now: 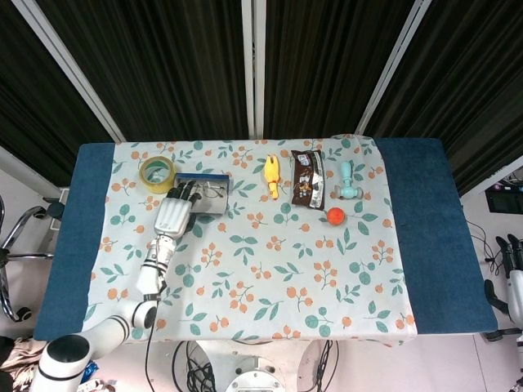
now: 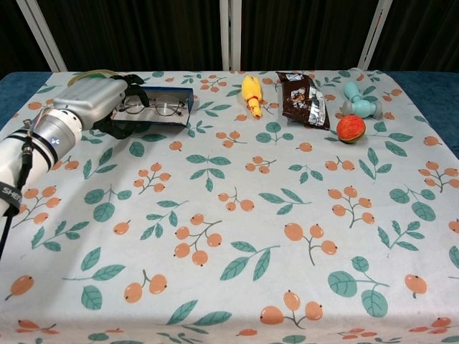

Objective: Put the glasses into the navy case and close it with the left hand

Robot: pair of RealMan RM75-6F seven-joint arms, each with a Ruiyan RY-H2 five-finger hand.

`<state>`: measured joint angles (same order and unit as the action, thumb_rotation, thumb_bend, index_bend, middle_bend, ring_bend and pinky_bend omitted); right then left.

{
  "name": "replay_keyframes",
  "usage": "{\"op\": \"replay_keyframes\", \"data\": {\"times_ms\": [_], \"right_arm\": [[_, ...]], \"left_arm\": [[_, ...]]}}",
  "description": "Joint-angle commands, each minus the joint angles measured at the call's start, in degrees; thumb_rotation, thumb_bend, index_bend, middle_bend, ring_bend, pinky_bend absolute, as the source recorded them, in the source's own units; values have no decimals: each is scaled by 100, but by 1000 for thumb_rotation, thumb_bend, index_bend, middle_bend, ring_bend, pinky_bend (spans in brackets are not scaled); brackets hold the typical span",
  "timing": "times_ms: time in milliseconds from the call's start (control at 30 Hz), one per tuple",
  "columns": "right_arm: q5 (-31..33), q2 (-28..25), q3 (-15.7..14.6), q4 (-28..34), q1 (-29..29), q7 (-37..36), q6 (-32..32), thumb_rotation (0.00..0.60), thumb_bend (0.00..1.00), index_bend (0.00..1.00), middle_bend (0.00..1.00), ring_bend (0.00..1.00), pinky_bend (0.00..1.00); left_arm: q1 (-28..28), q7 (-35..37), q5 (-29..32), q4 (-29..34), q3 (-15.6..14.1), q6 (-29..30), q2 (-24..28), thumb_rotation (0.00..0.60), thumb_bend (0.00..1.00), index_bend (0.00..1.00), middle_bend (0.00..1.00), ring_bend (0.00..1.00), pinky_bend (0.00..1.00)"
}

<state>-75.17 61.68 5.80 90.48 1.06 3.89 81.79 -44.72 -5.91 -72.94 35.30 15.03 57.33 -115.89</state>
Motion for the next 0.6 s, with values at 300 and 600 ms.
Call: {"op": "replay_keyframes", "data": {"times_ms": [300,600], "right_arm": [[75,-68,43,-8,-46,-69,50,600,346,0,0,0,0],[104,-10,58,-55,6,-67,-37,600,346,0,0,0,0]], "left_arm": [[-484,184,87,-1131,87,-625,-495,600,455,406,77,85,209],[-503,435,-28,-1359,3,-482,-575,600,474,614,84,85,209]]}}
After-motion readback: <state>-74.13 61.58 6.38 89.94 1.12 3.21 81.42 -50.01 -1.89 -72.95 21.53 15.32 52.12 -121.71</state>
